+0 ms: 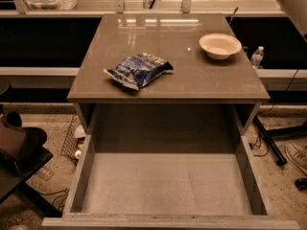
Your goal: Place blue chip bag into top drawer
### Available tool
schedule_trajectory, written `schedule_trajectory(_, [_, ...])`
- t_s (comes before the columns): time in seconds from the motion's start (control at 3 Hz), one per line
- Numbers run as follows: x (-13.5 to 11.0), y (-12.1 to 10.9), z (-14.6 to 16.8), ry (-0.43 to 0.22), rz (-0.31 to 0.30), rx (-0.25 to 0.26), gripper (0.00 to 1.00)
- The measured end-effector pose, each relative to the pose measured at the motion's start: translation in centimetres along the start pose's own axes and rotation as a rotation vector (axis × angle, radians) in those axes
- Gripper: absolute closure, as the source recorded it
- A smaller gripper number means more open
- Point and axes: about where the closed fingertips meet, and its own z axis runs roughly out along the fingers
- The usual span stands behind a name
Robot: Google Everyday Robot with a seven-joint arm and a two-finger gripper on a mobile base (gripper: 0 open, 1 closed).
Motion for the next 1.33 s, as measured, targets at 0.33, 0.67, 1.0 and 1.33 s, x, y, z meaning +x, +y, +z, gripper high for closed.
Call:
schedule_trajectory(0.33, [2.1, 1.3, 3.2, -0.037, -0.027, -0.085, 0.19])
schedule_trajectory(0.67, [5.0, 1.9, 5.4, -0.068, -0.101, -0.188, 0.0])
schedule_trajectory(1.0, [6.7, 3.1, 4.6, -0.04, -0.205, -0.288, 0.0])
schedule_trajectory(1.33, [6.8, 3.9, 4.6, -0.037, -0.222, -0.321, 0.0])
